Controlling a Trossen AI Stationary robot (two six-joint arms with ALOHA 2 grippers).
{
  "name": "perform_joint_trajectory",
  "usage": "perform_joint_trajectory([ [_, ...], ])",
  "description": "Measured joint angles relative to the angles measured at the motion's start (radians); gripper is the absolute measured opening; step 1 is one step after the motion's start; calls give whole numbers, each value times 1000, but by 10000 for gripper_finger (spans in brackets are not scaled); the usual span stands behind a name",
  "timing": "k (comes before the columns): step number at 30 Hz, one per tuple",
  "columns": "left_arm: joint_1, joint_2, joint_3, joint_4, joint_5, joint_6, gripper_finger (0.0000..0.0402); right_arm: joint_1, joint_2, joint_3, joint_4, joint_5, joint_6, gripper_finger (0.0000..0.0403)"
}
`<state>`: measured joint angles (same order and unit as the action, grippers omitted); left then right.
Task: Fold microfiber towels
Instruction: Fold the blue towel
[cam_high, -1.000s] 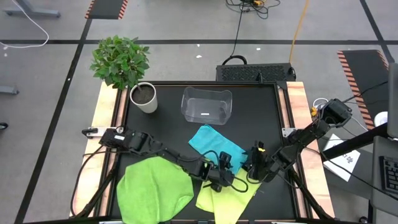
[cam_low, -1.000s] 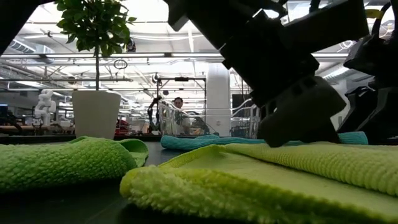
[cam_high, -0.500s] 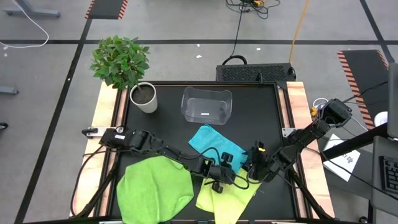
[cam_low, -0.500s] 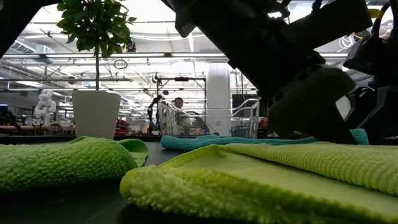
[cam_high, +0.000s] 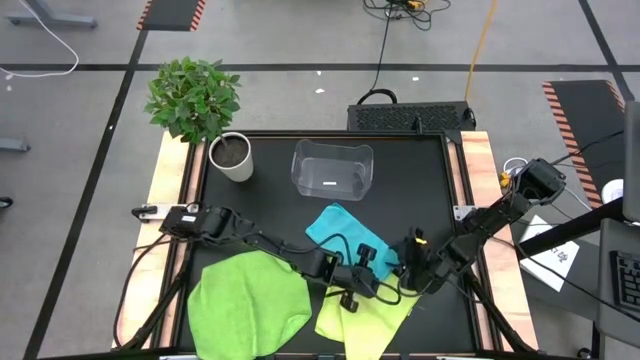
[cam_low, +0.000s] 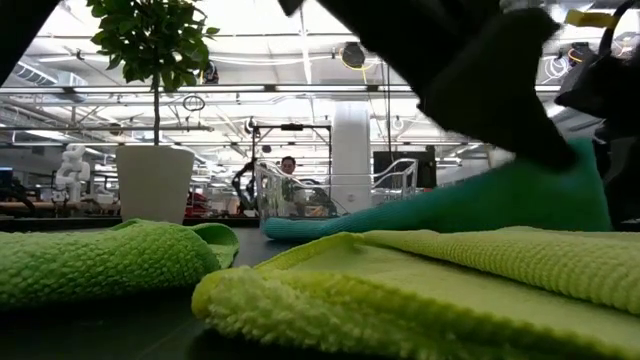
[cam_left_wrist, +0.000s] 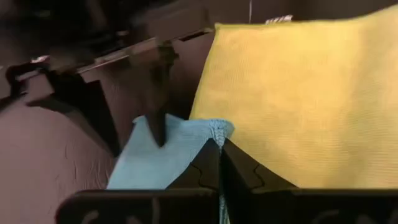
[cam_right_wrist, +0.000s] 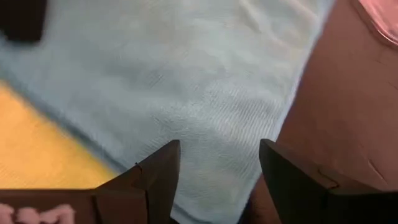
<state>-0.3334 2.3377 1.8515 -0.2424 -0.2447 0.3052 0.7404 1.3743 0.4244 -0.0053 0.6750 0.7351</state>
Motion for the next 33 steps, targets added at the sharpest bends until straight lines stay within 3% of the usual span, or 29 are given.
perform_joint_trajectory([
  [10,1,-18,0,-61,-56,-57,2,122,0,0,183,0,-236,210],
  [14,20,-18,0,-56,-98,-60,2,154,0,0,219,0,-232,210],
  [23,31,-57,-2,-41,-87,-51,1,161,0,1,196,0,-216,210],
  [33,30,-97,0,-55,-59,-48,1,105,40,1,136,10,-164,210],
])
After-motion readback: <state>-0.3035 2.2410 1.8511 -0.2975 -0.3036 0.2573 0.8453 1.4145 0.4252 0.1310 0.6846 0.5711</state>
